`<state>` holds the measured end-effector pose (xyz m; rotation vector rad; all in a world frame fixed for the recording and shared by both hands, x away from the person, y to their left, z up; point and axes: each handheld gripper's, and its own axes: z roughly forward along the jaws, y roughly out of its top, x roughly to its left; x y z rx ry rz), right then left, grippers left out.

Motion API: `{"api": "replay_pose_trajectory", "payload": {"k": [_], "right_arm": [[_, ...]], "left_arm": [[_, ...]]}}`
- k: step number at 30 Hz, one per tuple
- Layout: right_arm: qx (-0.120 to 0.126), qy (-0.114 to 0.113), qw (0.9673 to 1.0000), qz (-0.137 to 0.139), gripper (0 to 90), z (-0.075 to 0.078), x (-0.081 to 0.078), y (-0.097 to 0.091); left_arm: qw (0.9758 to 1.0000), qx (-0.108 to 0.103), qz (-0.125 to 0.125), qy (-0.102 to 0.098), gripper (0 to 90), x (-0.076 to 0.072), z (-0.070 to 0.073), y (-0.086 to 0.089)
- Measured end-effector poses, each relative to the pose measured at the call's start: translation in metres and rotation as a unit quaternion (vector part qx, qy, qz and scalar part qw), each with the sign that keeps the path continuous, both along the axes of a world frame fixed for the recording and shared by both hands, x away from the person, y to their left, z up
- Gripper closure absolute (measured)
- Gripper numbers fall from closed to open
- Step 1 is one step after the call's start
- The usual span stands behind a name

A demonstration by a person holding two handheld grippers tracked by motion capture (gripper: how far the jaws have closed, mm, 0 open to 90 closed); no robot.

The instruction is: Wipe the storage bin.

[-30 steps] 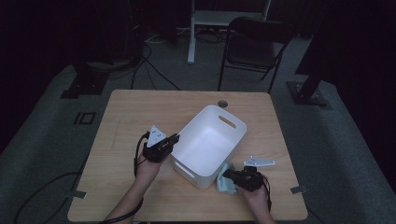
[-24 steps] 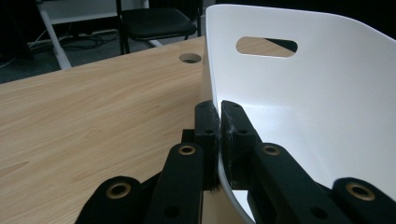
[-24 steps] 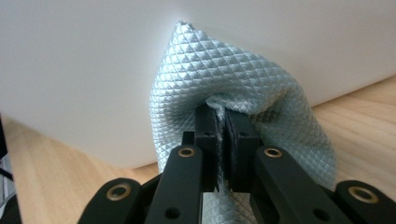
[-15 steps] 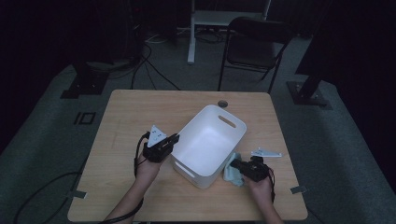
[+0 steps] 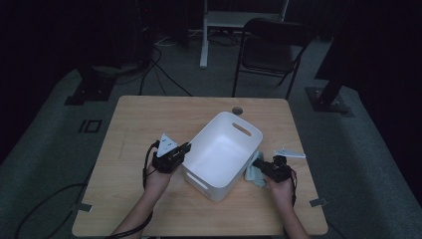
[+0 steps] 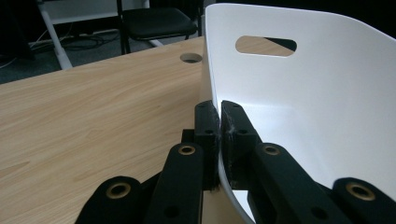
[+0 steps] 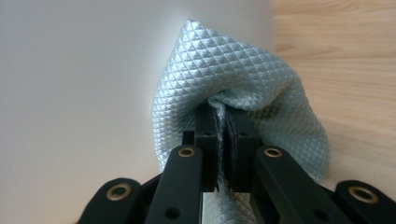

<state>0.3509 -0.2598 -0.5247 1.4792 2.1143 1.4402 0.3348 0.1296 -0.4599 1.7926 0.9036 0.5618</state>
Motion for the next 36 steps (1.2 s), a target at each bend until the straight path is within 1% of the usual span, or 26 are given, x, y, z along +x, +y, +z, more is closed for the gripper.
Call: {"api": "replay_pose_trajectory", "payload": {"k": [3, 7, 11, 14, 15, 16, 18, 19, 20, 21, 23, 25, 27, 29, 30, 31, 32, 33, 34, 35, 36], "right_arm": [[0.005, -0.003, 0.9999, -0.012, 85.0, 0.003, 0.004, -0.006], [0.019, -0.013, 0.9994, -0.026, 84.9, 0.011, 0.002, -0.016], [0.023, -0.029, 0.9987, -0.037, 84.9, 0.025, -0.005, -0.028], [0.027, -0.037, 0.9982, -0.039, 84.9, 0.034, -0.013, -0.036], [0.026, -0.039, 0.9981, -0.039, 84.9, 0.036, -0.016, -0.038], [0.023, -0.039, 0.9982, -0.039, 84.9, 0.037, -0.018, -0.040], [0.021, -0.040, 0.9982, -0.041, 84.9, 0.038, -0.022, -0.043], [0.020, -0.039, 0.9982, -0.042, 84.9, 0.038, -0.023, -0.045], [0.019, -0.035, 0.9982, -0.044, 84.9, 0.037, -0.024, -0.047], [0.018, -0.033, 0.9982, -0.047, 84.9, 0.035, -0.024, -0.049], [0.015, -0.026, 0.9980, -0.055, 84.9, 0.032, -0.024, -0.052], [0.012, -0.016, 0.9979, -0.061, 84.7, 0.028, -0.022, -0.055], [0.006, -0.004, 0.9977, -0.067, 84.1, 0.023, -0.017, -0.056], [-0.001, 0.004, 0.9970, -0.077, 81.0, 0.017, -0.012, -0.058], [-0.003, 0.006, 0.9966, -0.082, 77.4, 0.014, -0.010, -0.058], [-0.003, 0.009, 0.9961, -0.088, 74.9, 0.012, -0.007, -0.059], [-0.005, 0.015, 0.9958, -0.090, 75.1, 0.009, -0.004, -0.060], [-0.009, 0.019, 0.9955, -0.093, 73.4, 0.006, -0.002, -0.060], [-0.012, 0.023, 0.9952, -0.095, 69.6, 0.004, 0.000, -0.059], [-0.012, 0.027, 0.9950, -0.095, 64.5, 0.002, 0.002, -0.059], [-0.012, 0.029, 0.9948, -0.096, 61.4, 0.001, 0.004, -0.059]], "left_arm": [[1.0000, -0.002, 0.000, 0.001, 86.4, 0.000, 0.000, 0.000], [1.0000, -0.008, -0.001, -0.002, 85.8, 0.001, -0.002, 0.000], [1.0000, -0.008, -0.005, 0.000, 83.7, 0.001, -0.002, 0.000], [0.9999, -0.011, -0.007, 0.003, 79.2, 0.002, -0.002, 0.000], [0.9999, -0.011, -0.007, 0.005, 79.0, 0.002, -0.002, 0.001], [0.9999, -0.010, -0.003, 0.004, 76.2, 0.002, -0.002, 0.001], [0.9999, -0.015, -0.005, 0.007, 74.5, 0.002, -0.002, 0.003], [0.9997, -0.021, -0.006, 0.008, 73.9, 0.002, -0.001, 0.005], [0.9996, -0.025, -0.007, 0.011, 69.8, 0.002, 0.001, 0.007], [0.9994, -0.031, -0.008, 0.010, 69.1, 0.002, 0.002, 0.009], [0.9994, -0.032, -0.010, 0.006, 61.2, 0.001, 0.006, 0.012], [0.9990, -0.041, -0.013, 0.006, 56.4, 0.001, 0.008, 0.016], [0.9991, -0.038, -0.014, 0.007, 51.3, 0.000, 0.011, 0.018], [0.9992, -0.035, -0.020, 0.007, 47.4, -0.001, 0.012, 0.020], [0.9991, -0.034, -0.022, 0.009, 46.4, -0.001, 0.013, 0.021], [0.9989, -0.038, -0.026, 0.009, 43.9, -0.002, 0.014, 0.023], [0.9987, -0.041, -0.028, 0.010, 42.6, -0.003, 0.014, 0.024], [0.9986, -0.043, -0.029, 0.010, 42.4, -0.003, 0.014, 0.026], [0.9984, -0.047, -0.029, 0.008, 40.3, -0.004, 0.014, 0.028], [0.9982, -0.053, -0.029, 0.008, 39.9, -0.005, 0.015, 0.030], [0.9980, -0.056, -0.030, 0.008, 39.8, -0.006, 0.015, 0.032]]}}
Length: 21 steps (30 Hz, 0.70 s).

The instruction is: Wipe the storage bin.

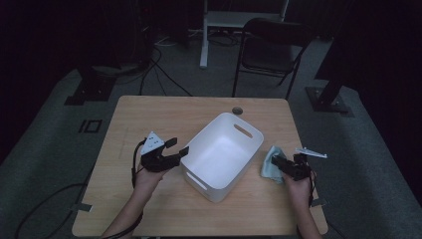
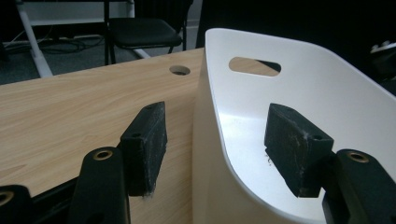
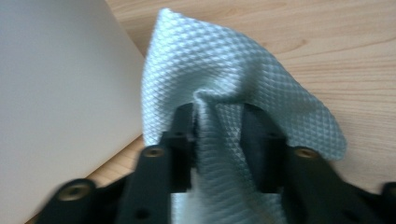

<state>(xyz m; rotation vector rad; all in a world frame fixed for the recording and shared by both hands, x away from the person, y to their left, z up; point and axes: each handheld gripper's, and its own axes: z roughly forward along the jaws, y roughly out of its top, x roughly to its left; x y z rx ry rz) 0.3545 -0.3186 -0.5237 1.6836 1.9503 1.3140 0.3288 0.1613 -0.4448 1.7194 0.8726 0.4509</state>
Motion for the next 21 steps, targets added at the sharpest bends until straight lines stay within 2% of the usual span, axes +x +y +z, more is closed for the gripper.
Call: {"api": "replay_pose_trajectory", "payload": {"k": [5, 7, 9, 13, 18, 19, 21], "right_arm": [[-0.006, -0.006, 1.0000, -0.003, 52.2, 0.001, 0.001, 0.003], [-0.004, -0.008, 0.9999, 0.003, 47.9, 0.003, 0.000, 0.004], [-0.009, -0.020, 0.9997, 0.008, 42.0, 0.007, -0.001, 0.006], [-0.008, -0.026, 0.9995, 0.016, 38.3, 0.012, -0.004, 0.008], [-0.004, -0.030, 0.9994, 0.017, 38.3, 0.014, -0.007, 0.007], [-0.003, -0.031, 0.9994, 0.017, 37.7, 0.015, -0.008, 0.006], [0.003, -0.033, 0.9993, 0.018, 32.4, 0.016, -0.014, 0.003]], "left_arm": [[0.9999, -0.010, 0.001, 0.003, 33.6, -0.003, -0.001, 0.008], [0.9999, -0.016, 0.002, 0.003, 31.2, -0.004, -0.001, 0.011], [0.9998, -0.018, 0.003, 0.005, 28.9, -0.005, -0.001, 0.013], [0.9997, -0.023, 0.006, 0.009, 28.8, -0.008, -0.001, 0.020], [0.9995, -0.027, 0.012, 0.013, 28.5, -0.010, -0.003, 0.028], [0.9995, -0.023, 0.019, 0.013, 28.5, -0.013, -0.005, 0.034], [0.9994, -0.021, 0.023, 0.014, 27.4, -0.015, -0.007, 0.039]]}}
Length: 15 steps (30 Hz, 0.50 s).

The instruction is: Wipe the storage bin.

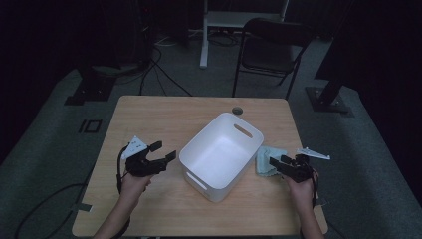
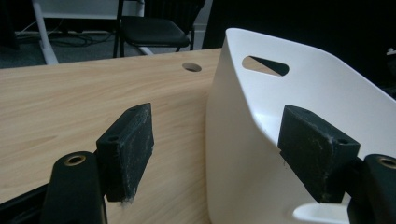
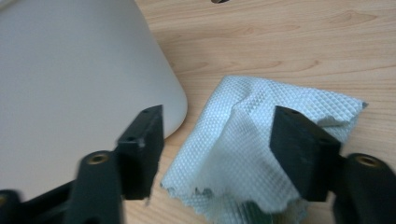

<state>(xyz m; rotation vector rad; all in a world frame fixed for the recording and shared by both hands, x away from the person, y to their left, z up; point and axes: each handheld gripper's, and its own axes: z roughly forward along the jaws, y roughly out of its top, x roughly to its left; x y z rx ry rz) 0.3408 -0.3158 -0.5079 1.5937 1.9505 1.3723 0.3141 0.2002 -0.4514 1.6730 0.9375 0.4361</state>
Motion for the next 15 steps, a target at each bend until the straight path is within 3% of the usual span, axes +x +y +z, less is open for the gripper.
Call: {"api": "replay_pose_trajectory", "payload": {"k": [4, 9, 15], "right_arm": [[0.010, 0.000, 0.9999, 0.007, 29.1, -0.001, -0.007, -0.004], [0.005, 0.000, 1.0000, 0.007, 28.3, -0.004, -0.016, -0.006], [0.000, -0.002, 1.0000, 0.006, 27.7, -0.006, -0.025, -0.006]], "left_arm": [[1.0000, 0.002, 0.006, 0.004, 25.0, -0.003, -0.005, 0.007], [0.9998, 0.005, 0.012, 0.017, 19.4, -0.006, -0.017, 0.016], [0.9993, 0.020, 0.011, 0.028, 19.3, -0.011, -0.030, 0.024]]}}
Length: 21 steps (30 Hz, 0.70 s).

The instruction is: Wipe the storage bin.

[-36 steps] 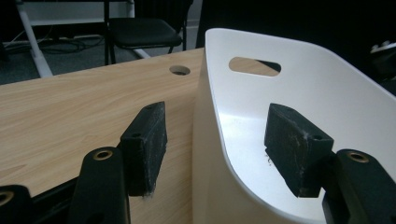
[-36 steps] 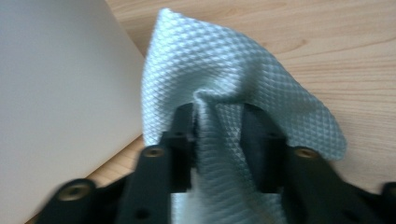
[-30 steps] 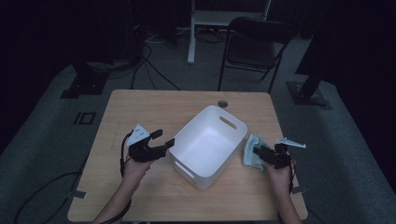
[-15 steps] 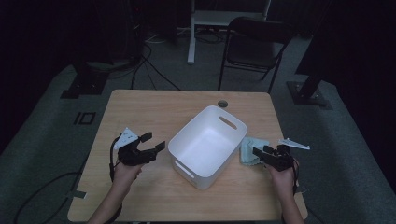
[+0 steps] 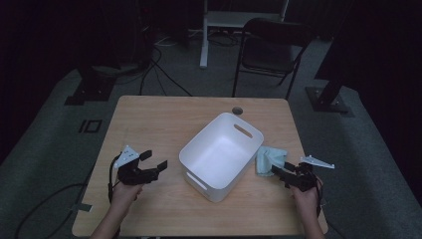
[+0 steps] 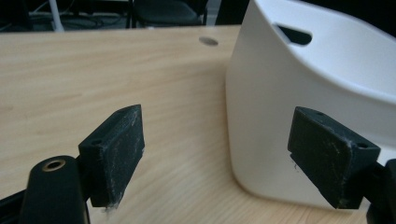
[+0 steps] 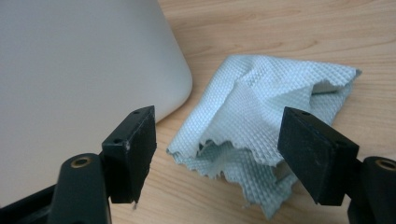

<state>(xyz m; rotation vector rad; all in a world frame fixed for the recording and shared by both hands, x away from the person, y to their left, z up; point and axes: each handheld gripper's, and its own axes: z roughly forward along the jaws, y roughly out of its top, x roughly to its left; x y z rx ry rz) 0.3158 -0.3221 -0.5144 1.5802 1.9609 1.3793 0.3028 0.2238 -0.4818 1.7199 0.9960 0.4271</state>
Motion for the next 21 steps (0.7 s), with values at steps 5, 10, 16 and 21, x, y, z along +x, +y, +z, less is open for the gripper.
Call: {"api": "replay_pose_trajectory", "payload": {"k": [5, 10, 16, 21], "right_arm": [[0.004, 0.002, 1.0000, 0.000, 26.9, -0.006, -0.005, 0.001], [0.007, -0.010, 0.9999, -0.005, 23.7, -0.010, -0.011, -0.001], [-0.006, -0.007, 1.0000, 0.001, 23.6, -0.013, -0.018, 0.000], [-0.013, -0.003, 0.9999, 0.007, 23.6, -0.018, -0.025, 0.001]], "left_arm": [[0.9999, 0.003, 0.015, 0.003, 19.3, -0.006, -0.014, 0.005], [0.9987, -0.002, 0.050, -0.007, 19.3, -0.014, -0.025, 0.011], [0.9987, 0.014, 0.050, 0.001, 19.3, -0.020, -0.032, 0.014], [0.9980, 0.026, 0.053, 0.020, 19.3, -0.026, -0.043, 0.019]]}}
